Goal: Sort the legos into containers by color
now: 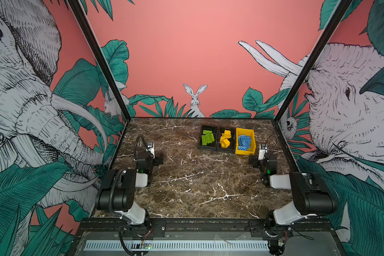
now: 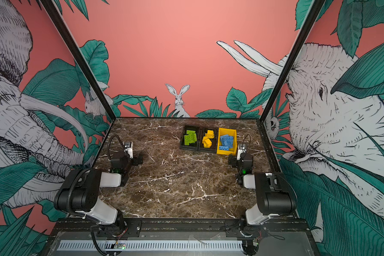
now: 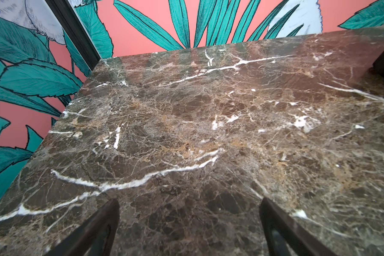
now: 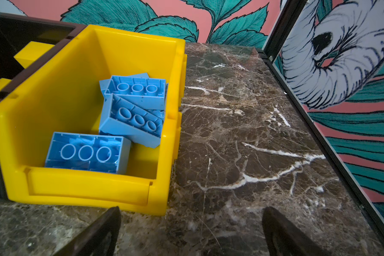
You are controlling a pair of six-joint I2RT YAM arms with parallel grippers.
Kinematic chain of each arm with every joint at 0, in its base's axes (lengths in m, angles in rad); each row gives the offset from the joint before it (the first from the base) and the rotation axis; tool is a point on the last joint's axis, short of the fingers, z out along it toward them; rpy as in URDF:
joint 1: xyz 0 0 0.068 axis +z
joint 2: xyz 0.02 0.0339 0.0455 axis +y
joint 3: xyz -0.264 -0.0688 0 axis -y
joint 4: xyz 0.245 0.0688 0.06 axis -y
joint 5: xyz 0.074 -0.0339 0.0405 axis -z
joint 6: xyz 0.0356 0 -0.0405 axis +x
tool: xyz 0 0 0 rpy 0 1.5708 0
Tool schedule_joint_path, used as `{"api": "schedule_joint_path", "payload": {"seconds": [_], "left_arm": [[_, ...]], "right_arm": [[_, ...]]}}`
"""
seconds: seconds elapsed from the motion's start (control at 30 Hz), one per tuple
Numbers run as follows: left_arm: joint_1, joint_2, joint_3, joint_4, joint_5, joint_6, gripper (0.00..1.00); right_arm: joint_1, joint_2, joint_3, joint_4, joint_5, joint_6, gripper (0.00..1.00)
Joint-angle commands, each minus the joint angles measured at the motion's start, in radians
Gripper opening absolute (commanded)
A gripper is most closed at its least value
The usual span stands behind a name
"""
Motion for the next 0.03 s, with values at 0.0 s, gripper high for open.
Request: {"api": "schedule_joint_path", "payload": {"seconds": [0.0], "left_arm": [[-0.002, -0.019, 0.012, -0.003, 0.022, 0.018, 0.99]], "right_arm": [[-0.001, -0.015, 0.015, 0.036, -0.008, -0.01, 0.98]]}}
